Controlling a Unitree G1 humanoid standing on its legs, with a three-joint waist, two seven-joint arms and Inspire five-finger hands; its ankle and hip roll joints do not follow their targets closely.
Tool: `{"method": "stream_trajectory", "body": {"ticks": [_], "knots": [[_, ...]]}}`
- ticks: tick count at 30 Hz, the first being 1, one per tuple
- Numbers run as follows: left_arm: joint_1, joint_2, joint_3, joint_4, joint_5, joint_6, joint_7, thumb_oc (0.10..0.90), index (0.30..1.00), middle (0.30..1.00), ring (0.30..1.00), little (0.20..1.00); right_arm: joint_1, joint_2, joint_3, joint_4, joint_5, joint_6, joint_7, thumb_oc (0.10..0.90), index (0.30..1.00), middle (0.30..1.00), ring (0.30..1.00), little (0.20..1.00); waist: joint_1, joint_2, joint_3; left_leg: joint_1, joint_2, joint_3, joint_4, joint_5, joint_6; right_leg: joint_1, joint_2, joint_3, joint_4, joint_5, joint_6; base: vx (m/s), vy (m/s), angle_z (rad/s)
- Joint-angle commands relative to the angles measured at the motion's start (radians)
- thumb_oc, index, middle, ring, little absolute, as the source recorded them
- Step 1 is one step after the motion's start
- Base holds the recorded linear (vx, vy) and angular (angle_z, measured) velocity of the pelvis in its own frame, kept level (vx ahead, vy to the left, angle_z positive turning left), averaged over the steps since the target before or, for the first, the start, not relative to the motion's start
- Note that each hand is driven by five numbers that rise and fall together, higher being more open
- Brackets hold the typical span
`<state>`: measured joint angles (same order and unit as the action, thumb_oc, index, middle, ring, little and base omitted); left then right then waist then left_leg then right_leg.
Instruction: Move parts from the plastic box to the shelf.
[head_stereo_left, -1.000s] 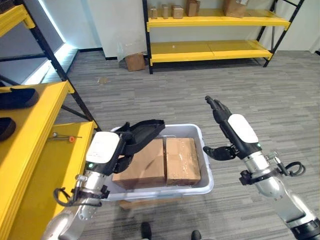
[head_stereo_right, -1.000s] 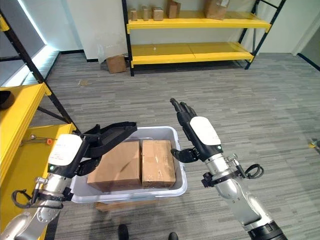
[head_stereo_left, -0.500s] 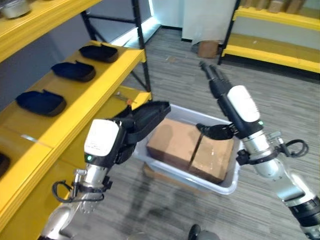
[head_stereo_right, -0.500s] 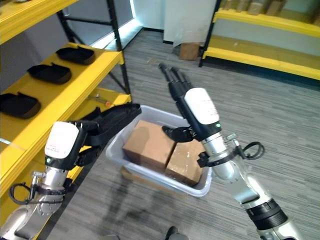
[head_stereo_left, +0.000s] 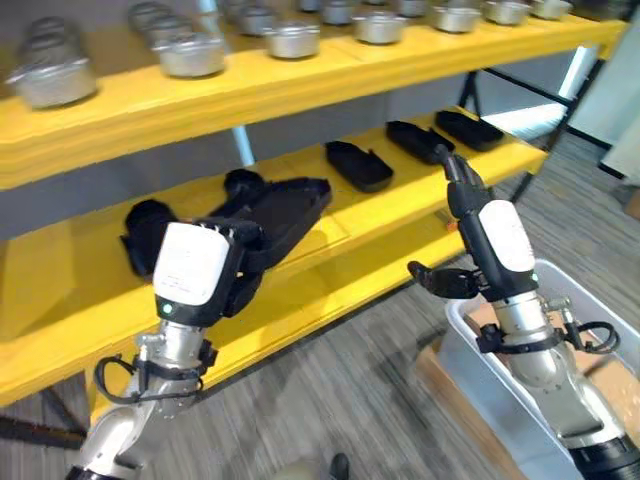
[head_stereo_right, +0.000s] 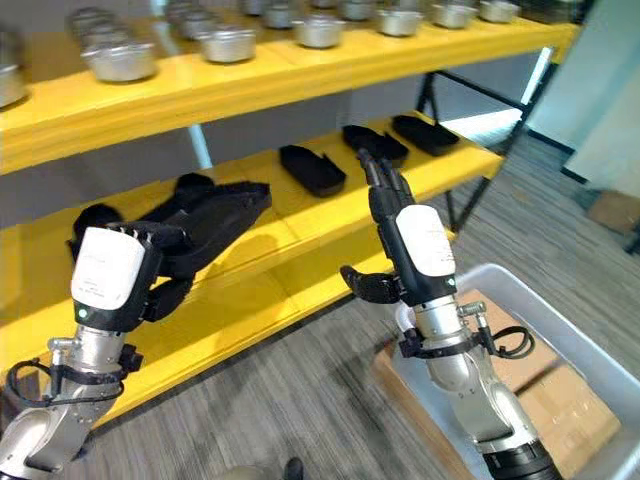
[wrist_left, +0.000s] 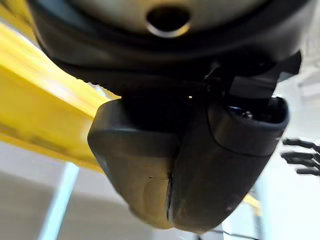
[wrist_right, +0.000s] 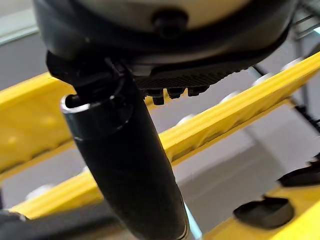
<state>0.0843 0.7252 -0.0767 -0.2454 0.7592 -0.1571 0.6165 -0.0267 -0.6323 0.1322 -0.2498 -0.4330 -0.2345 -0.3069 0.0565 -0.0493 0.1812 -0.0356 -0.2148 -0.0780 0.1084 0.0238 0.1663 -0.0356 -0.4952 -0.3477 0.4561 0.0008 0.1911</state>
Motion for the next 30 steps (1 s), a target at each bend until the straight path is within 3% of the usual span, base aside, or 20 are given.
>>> {"method": "stream_trajectory", "body": {"ticks": [1,2,5,6,11,15,16,17,18,21,22,24,26,30], "knots": [[-0.104,-0.016,0.041,-0.090,0.019,-0.043,0.084,0.400,0.300,0.300,0.300,0.300,-0.101,-0.004,-0.058,-0.044,0.002,-0.058,-0.036,0.900,1.000,1.000,1.000,1.000,-0.089,0.014,-0.074,0.095,0.141,0.024,-0.067,-0.109,-0.102,-0.121,0.313,0.142,-0.113,0.050,-0.070,0.01,0.268,0.92],[-0.104,-0.017,0.041,-0.091,0.020,-0.043,0.084,0.400,0.300,0.300,0.300,0.300,-0.101,-0.005,-0.059,-0.044,0.003,-0.059,-0.036,0.900,1.000,1.000,1.000,1.000,-0.090,0.014,-0.077,0.093,0.142,0.023,-0.072,-0.100,-0.104,-0.124,0.314,0.140,-0.117,0.056,-0.075,0.03,0.110,0.16],[-0.105,-0.024,0.033,-0.078,0.020,-0.038,0.064,0.400,0.300,0.300,0.300,0.300,-0.093,-0.011,-0.062,-0.049,0.024,-0.079,-0.022,0.900,1.000,1.000,1.000,1.000,-0.103,-0.006,-0.100,0.084,0.120,-0.010,-0.101,-0.075,-0.114,-0.099,0.415,0.139,-0.199,0.002,-0.104,0.04,0.006,0.19],[-0.110,-0.028,0.022,-0.069,0.016,-0.040,0.059,0.400,0.300,0.300,0.300,0.300,-0.091,-0.014,-0.057,-0.048,0.033,-0.084,-0.016,0.900,1.000,1.000,1.000,1.000,-0.117,-0.018,-0.111,0.077,0.110,-0.034,-0.103,-0.066,-0.122,-0.083,0.465,0.201,-0.258,-0.006,-0.112,0.03,-0.033,0.48],[-0.091,-0.051,0.027,-0.083,0.004,-0.053,0.049,0.400,0.300,0.300,0.300,0.300,-0.113,-0.015,-0.051,-0.050,0.052,-0.086,-0.019,0.900,1.000,1.000,1.000,1.000,-0.100,-0.026,-0.132,0.063,0.100,-0.024,-0.081,-0.073,-0.123,-0.020,0.461,0.223,-0.376,0.025,-0.112,0.07,-0.030,0.23],[-0.112,-0.050,0.025,-0.084,-0.014,-0.061,0.050,0.400,0.300,0.300,0.300,0.300,-0.113,-0.022,-0.066,-0.060,0.077,-0.095,-0.023,0.900,1.000,1.000,1.000,1.000,-0.113,-0.035,-0.101,-0.006,0.107,0.027,0.093,-0.113,-0.167,-0.001,0.445,0.217,-0.381,0.014,-0.122,-0.01,0.012,0.08],[-0.128,-0.048,0.018,-0.083,-0.038,-0.073,0.050,0.400,0.300,0.300,0.300,0.300,-0.113,-0.030,-0.070,-0.065,0.084,-0.096,-0.035,0.900,1.000,1.000,1.000,1.000,-0.127,-0.051,-0.071,-0.047,0.181,0.099,0.178,-0.092,-0.197,0.002,0.415,0.199,-0.371,0.014,-0.126,-0.11,0.085,0.60],[-0.135,-0.048,0.020,-0.083,-0.051,-0.080,0.052,0.400,0.300,0.300,0.300,0.300,-0.112,-0.033,-0.076,-0.072,0.087,-0.096,-0.042,0.900,1.000,1.000,1.000,1.000,-0.131,-0.060,-0.060,-0.064,0.244,0.129,0.209,-0.102,-0.192,0.002,0.398,0.193,-0.362,0.011,-0.126,-0.11,0.157,0.76],[-0.138,-0.046,0.024,-0.088,-0.063,-0.088,0.057,0.400,0.300,0.300,0.300,0.300,-0.109,-0.035,-0.077,-0.074,0.088,-0.095,-0.044,0.900,1.000,1.000,1.000,1.000,-0.126,-0.069,-0.060,-0.070,0.319,0.117,0.195,-0.105,-0.188,0.001,0.380,0.198,-0.355,0.007,-0.118,-0.02,0.087,0.88],[-0.133,-0.039,0.026,-0.092,-0.070,-0.095,0.060,0.400,0.300,0.300,0.300,0.300,-0.104,-0.032,-0.076,-0.076,0.091,-0.094,-0.047,0.900,1.000,1.000,1.000,1.000,-0.117,-0.067,-0.066,-0.060,0.368,0.100,0.158,-0.089,-0.202,0.002,0.378,0.205,-0.348,-0.009,-0.112,0.06,0.151,0.45],[-0.126,-0.033,0.039,-0.087,-0.095,-0.093,0.069,0.400,0.300,0.300,0.300,0.300,-0.092,-0.032,-0.087,-0.076,0.104,-0.092,-0.060,0.900,1.000,1.000,1.000,1.000,-0.109,-0.053,-0.077,-0.060,0.490,0.051,0.068,0.021,-0.241,-0.001,0.349,0.213,-0.322,-0.033,-0.086,0.13,0.304,-0.05],[-0.125,-0.037,0.046,-0.094,-0.117,-0.084,0.061,0.400,0.300,0.300,0.300,0.300,-0.074,-0.038,-0.093,-0.073,0.104,-0.085,-0.071,0.900,1.000,1.000,1.000,1.000,-0.121,-0.025,-0.089,-0.037,0.591,0.060,-0.067,0.154,-0.283,-0.024,0.330,0.203,-0.258,-0.063,-0.074,0.13,0.384,0.08],[-0.140,-0.044,0.033,-0.094,-0.111,-0.085,0.065,0.400,0.300,0.300,0.300,0.300,-0.067,-0.032,-0.101,-0.073,0.079,-0.077,-0.075,0.900,1.000,1.000,1.000,1.000,-0.124,0.018,-0.110,0.021,0.568,0.092,-0.179,0.131,-0.317,-0.039,0.302,0.197,-0.214,-0.078,-0.053,0.14,0.404,0.27],[-0.171,-0.025,0.001,-0.102,-0.125,-0.103,0.050,0.400,0.300,0.300,0.300,0.300,-0.050,-0.001,-0.110,-0.074,0.062,-0.063,-0.088,0.900,1.000,1.000,1.000,1.000,-0.105,0.000,-0.112,0.010,0.492,0.074,-0.114,0.073,-0.305,0.028,0.237,0.171,-0.247,-0.043,-0.027,0.13,0.250,0.09]]}}
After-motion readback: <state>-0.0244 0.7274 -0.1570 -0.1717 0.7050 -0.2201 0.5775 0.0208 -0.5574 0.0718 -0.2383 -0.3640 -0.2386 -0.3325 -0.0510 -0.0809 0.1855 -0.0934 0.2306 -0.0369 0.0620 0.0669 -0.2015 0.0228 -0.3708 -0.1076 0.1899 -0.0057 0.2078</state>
